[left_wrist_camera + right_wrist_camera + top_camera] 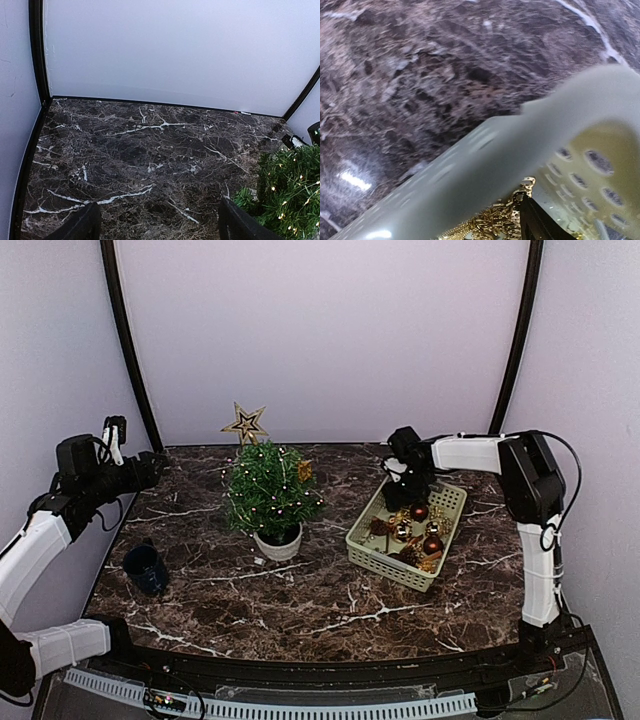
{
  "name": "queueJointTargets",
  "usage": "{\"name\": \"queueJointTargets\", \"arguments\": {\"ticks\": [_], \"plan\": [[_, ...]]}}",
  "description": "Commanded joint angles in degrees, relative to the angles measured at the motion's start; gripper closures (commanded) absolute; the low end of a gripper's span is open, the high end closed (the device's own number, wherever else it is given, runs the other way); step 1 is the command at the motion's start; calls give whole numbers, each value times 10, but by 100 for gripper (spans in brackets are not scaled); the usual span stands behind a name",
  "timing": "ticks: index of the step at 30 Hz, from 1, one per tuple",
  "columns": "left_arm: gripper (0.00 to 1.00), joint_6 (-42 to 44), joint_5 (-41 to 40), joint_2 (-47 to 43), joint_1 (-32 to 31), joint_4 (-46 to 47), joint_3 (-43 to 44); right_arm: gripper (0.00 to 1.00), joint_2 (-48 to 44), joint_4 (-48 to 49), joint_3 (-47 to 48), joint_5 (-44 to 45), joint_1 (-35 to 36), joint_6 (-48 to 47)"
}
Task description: Decorate the small christmas tree
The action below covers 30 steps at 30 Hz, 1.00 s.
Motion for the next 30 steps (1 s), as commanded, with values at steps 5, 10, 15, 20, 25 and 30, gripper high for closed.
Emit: {"name": "queueJointTargets", "arguments": {"ticks": [5, 10, 15, 20, 25, 30], "plan": [[17, 5, -5, -3, 4, 1, -12, 38, -37, 12, -61, -13, -2, -7], [17, 5, -6, -4, 4, 1, -13, 36, -29, -2, -51, 63, -4, 22], [17, 7, -11, -7, 4, 2, -14, 39, -10, -8, -43, 77, -4, 31], [17, 7, -12, -9, 4, 3, -15, 44, -23, 7, -63, 117, -3, 56], [17, 7, -11, -10, 4, 5, -15, 40, -18, 2, -57, 61, -8, 62], [17, 8, -12, -16, 4, 3, -16, 40, 16, -28, -39, 61, -11, 84]]}}
